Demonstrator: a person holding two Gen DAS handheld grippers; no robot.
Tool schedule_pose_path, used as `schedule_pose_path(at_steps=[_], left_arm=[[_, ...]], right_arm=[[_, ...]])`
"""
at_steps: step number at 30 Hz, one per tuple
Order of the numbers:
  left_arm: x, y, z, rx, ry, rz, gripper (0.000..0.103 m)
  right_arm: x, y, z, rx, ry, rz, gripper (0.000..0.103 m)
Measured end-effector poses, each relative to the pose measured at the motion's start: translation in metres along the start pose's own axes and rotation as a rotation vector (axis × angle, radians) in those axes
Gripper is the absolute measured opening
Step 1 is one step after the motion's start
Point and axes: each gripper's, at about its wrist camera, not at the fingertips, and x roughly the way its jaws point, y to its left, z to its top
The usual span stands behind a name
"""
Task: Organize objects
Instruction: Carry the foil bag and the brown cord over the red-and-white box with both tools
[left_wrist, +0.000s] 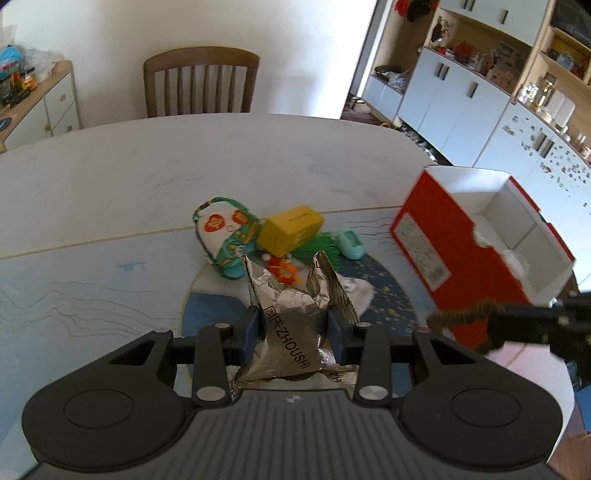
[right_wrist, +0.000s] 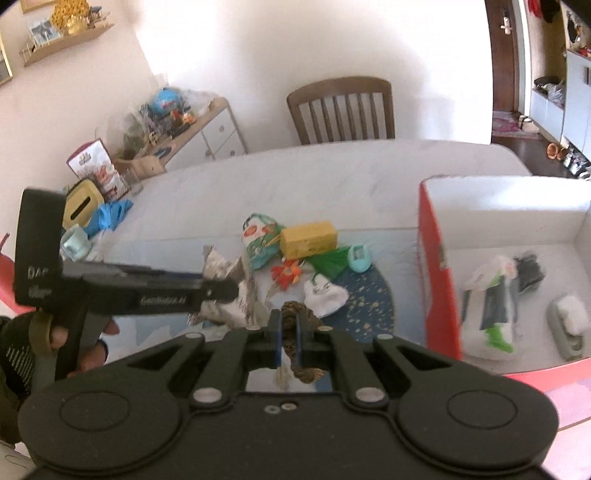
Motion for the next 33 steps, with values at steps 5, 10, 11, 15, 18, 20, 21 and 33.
schedule_pose_path(at_steps=[5,10,11,15,18,20,21,33], left_arm=[[-0.016,-0.024,0.003,0.038,-0.003,-0.024,0.038],[-0.031,-0.053,0.013,0.078,-0.021,-0.054,0.038],[-0.033,-0.059,0.014,0.086,-0.024,-0.060,0.038],[-0.037,-0.084,0.023,0.117,-0.038,-0.083,0.038],[-0.036,-0.105,0.031,0.140,-0.050,-0.098,0.038],[-0.032,-0.118,0.036,0.156,-0.052,-0.103,0.038],[-0.030,-0.124,0.039,0.165,-0.052,-0.108,0.038],[0.004,-0.203,0.073,0.254,-0.042,-0.128,0.038]], right_arm=[[-0.021,-0.013,0.008,0.013,-0.045,-0.016,0.005],[-0.040,-0.031,0.015,0.016,-0.084,-0.037,0.005],[-0.043,-0.034,0.016,0.017,-0.091,-0.043,0.005],[-0.057,-0.051,0.020,0.014,-0.116,-0.067,0.005],[-0.066,-0.068,0.024,0.016,-0.131,-0.088,0.005],[-0.071,-0.080,0.026,0.024,-0.135,-0.099,0.005],[-0.073,-0.087,0.027,0.025,-0.137,-0.108,0.005],[-0.080,-0.166,0.033,0.049,-0.127,-0.189,0.005]])
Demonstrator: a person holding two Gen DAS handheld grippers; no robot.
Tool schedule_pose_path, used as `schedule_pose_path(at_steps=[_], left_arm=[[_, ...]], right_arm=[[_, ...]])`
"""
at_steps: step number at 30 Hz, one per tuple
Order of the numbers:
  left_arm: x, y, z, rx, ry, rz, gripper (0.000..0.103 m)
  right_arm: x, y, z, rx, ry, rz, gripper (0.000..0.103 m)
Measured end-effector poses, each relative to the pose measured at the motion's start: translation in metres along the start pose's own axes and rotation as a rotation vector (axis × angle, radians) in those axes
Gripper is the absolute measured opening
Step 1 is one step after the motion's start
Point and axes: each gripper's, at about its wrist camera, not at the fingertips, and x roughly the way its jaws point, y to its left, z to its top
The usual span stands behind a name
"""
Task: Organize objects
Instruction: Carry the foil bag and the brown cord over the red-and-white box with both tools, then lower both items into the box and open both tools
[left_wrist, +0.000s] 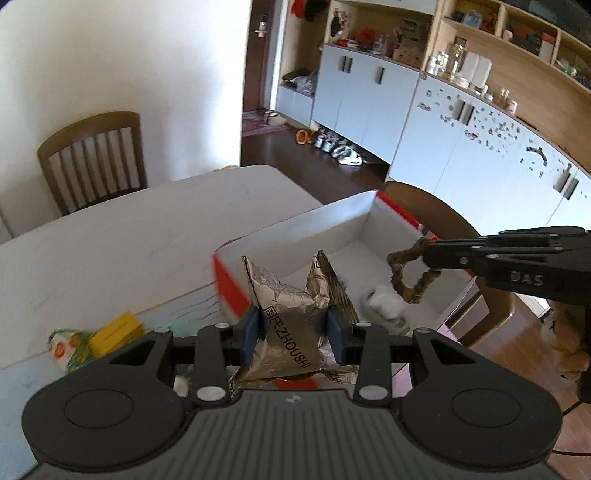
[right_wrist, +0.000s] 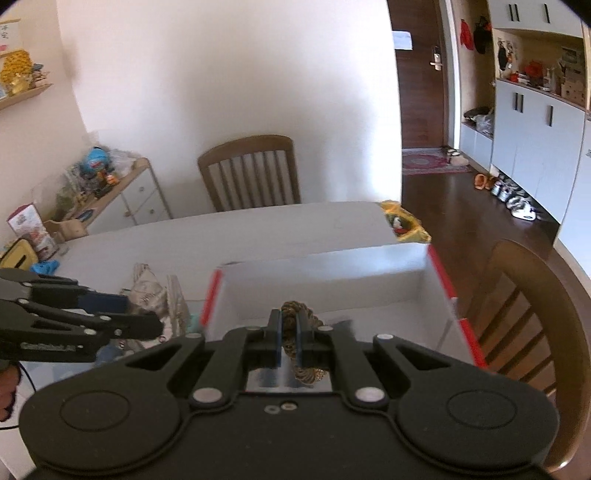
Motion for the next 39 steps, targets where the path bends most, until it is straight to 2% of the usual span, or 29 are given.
schedule_pose_path(at_steps=[8,18,23,31,39], left_arm=[[0.047,-0.038,0.013,0.046,0.067,-0.015,0.038],[0.105,-0.075,0.017,0.102,0.163,0.027,0.038],[0.131,-0.086,0.017,0.139,0.202,0.068,0.038],[0.159,-0.091,0.017,0.160,0.262,0.084,0.038],[0.175,-0.086,0.007,0.128,0.315,0.086,0.038]], right_arm=[[0.022,-0.043,0.003,-0.005,0.056,-0.014,0.006],[0.056,-0.074,0.001,-0.013,0.128,-0.027,0.006],[0.076,-0.079,-0.003,-0.022,0.172,-0.029,0.006],[0.096,-0.081,-0.013,-0.042,0.234,-0.023,0.007],[0.097,-0.080,-0.019,-0.068,0.259,0.005,0.014]])
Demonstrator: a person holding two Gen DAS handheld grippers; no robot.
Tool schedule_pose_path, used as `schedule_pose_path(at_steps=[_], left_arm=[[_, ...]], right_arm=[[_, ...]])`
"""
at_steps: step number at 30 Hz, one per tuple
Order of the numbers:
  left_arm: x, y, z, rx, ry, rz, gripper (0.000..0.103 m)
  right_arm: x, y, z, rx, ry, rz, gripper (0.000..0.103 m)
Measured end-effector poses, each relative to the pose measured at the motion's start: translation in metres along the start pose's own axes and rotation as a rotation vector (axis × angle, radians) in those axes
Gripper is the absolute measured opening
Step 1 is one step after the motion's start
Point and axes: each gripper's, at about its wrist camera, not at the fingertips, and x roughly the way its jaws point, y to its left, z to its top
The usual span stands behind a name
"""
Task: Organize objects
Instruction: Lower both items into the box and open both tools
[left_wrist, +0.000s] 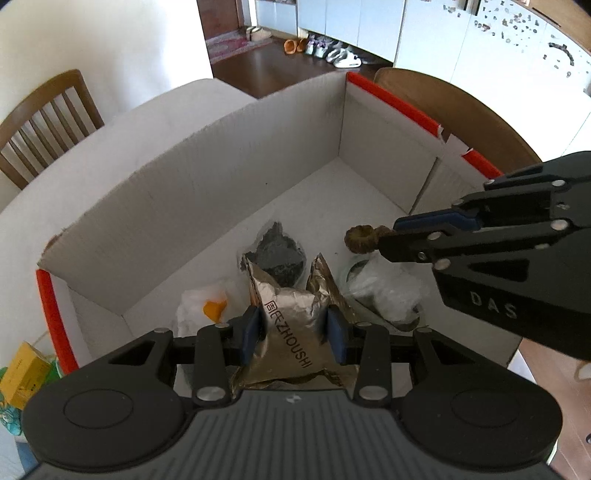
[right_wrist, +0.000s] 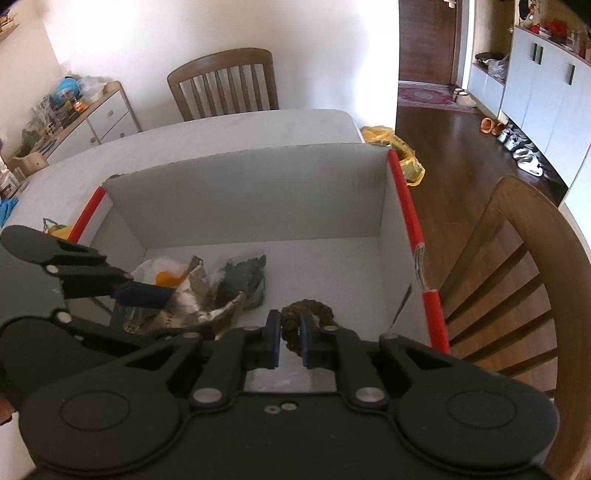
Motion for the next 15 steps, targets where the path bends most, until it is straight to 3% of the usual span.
schedule_pose_path(at_steps=[7,10,12,15], left_arm=[[0.000,0.004,-0.006,-0.024,0.001,-0.011,0.040],[-0.005,0.006,-0.011,-0.033,-0.014,-0.010,0.048],[-0.010,0.008,-0.014,-0.044,-0.031,-0.011,0.060],[-0.019,0.009,-0.014,-0.062,-0.055,-0.022,0.062]], right_arm=[[-0.008,-0.006,0.000,0.000,-0.006,0.022,0.021],[-0.013,-0.005,-0.001,-0.006,-0.013,0.033,0.026],[-0.017,-0.003,-0.001,-0.009,-0.021,0.039,0.029],[-0.023,-0.001,0.000,-0.009,-0.034,0.048,0.031]])
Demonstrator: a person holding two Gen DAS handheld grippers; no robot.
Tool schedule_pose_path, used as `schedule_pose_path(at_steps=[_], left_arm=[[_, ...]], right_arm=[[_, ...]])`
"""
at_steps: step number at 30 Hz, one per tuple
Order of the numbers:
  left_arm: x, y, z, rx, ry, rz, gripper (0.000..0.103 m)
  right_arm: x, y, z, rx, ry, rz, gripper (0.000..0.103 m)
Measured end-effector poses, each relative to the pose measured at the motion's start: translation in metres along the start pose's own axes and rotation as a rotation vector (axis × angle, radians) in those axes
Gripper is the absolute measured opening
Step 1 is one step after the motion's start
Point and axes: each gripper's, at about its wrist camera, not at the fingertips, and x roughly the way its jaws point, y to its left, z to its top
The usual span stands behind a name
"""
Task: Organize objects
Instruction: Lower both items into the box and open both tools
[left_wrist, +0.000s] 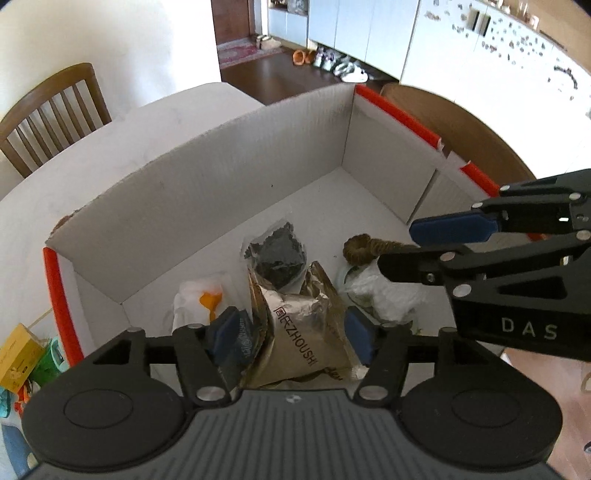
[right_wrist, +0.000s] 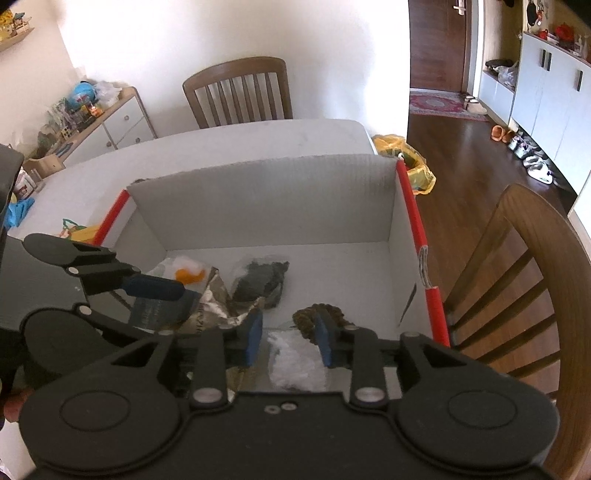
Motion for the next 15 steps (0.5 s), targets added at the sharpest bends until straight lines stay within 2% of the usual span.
schedule_pose_path(at_steps=[15], left_arm=[[-0.055,0.026,-0.018,-0.135,-0.121,0.003,0.062]], right_arm=[[-0.040,0.023,0.003,-0.014,-0.104,0.025,0.042]])
